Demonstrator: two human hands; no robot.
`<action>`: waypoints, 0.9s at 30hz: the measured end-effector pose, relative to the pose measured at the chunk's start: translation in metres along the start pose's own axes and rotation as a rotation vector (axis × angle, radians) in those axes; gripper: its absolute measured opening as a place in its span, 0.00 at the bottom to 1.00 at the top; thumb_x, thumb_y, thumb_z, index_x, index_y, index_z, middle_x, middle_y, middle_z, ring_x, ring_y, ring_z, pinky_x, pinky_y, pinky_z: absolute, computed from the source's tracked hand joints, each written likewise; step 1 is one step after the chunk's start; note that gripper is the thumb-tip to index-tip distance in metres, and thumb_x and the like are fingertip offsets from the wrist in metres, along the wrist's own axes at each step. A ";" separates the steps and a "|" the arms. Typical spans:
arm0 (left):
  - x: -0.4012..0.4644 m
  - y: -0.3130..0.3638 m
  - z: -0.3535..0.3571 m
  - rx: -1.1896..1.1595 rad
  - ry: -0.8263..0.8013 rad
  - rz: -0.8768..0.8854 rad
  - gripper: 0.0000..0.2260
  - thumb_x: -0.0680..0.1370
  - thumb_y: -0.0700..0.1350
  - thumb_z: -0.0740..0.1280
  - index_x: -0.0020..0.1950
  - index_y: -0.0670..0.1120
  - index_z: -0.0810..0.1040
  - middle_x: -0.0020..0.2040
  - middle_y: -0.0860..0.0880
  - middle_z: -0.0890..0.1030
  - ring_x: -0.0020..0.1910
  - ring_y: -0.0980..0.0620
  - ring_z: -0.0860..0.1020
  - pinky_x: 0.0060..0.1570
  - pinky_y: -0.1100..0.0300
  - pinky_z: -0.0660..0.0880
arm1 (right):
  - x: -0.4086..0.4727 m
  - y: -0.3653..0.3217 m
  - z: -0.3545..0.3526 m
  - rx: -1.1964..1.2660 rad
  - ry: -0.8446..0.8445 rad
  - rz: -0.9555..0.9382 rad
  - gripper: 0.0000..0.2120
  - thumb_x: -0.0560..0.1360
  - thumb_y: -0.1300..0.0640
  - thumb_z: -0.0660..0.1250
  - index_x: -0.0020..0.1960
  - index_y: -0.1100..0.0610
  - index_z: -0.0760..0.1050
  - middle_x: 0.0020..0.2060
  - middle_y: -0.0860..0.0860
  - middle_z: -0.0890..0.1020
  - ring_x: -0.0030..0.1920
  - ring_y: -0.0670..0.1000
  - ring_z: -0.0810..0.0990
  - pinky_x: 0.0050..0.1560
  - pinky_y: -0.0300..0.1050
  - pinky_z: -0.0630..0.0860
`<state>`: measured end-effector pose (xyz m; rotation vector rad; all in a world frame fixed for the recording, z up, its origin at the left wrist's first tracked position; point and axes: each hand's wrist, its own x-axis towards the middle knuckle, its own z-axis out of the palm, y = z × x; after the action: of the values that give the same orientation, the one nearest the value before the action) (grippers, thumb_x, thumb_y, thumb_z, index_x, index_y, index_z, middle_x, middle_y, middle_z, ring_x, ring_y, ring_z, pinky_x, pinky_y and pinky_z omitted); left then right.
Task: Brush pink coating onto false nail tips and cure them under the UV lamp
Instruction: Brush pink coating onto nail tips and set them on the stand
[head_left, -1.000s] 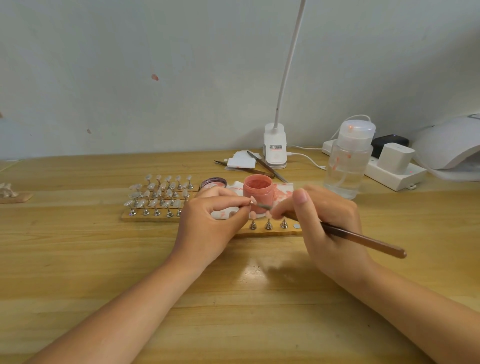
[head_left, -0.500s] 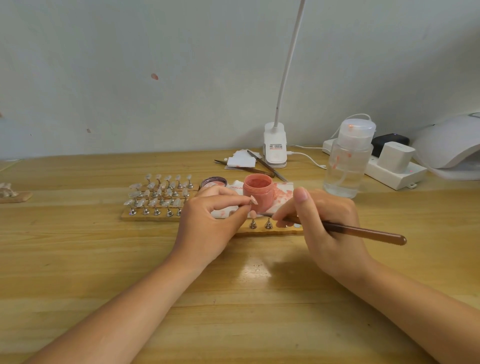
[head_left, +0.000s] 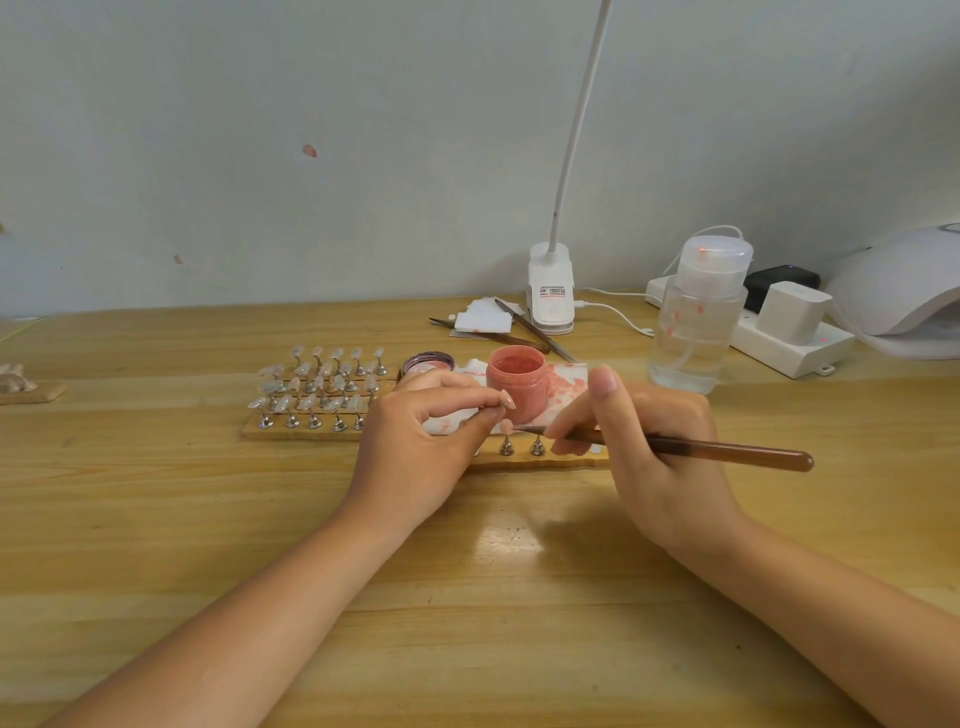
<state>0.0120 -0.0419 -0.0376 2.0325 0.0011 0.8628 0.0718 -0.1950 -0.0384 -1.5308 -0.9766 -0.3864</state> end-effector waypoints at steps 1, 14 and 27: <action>0.000 0.000 0.000 -0.001 0.000 0.002 0.11 0.69 0.36 0.72 0.42 0.53 0.81 0.40 0.58 0.80 0.45 0.67 0.75 0.47 0.78 0.65 | 0.000 -0.001 0.000 0.004 0.011 -0.012 0.24 0.78 0.49 0.54 0.34 0.61 0.81 0.29 0.50 0.81 0.32 0.44 0.80 0.34 0.46 0.76; 0.001 -0.002 0.000 0.003 0.008 0.034 0.11 0.69 0.38 0.72 0.41 0.55 0.81 0.40 0.60 0.80 0.45 0.65 0.77 0.47 0.76 0.68 | 0.001 -0.003 0.001 -0.018 -0.016 -0.024 0.21 0.78 0.53 0.53 0.39 0.60 0.81 0.35 0.47 0.82 0.39 0.42 0.81 0.41 0.41 0.77; 0.001 0.001 -0.001 -0.038 0.026 0.013 0.07 0.68 0.36 0.73 0.37 0.49 0.81 0.41 0.56 0.80 0.44 0.68 0.76 0.47 0.79 0.65 | -0.004 -0.007 0.000 0.019 0.036 -0.015 0.15 0.77 0.52 0.55 0.42 0.55 0.79 0.38 0.44 0.81 0.41 0.43 0.80 0.42 0.40 0.76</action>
<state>0.0120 -0.0412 -0.0360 1.9879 -0.0142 0.8910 0.0645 -0.1968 -0.0368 -1.4947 -0.9614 -0.4131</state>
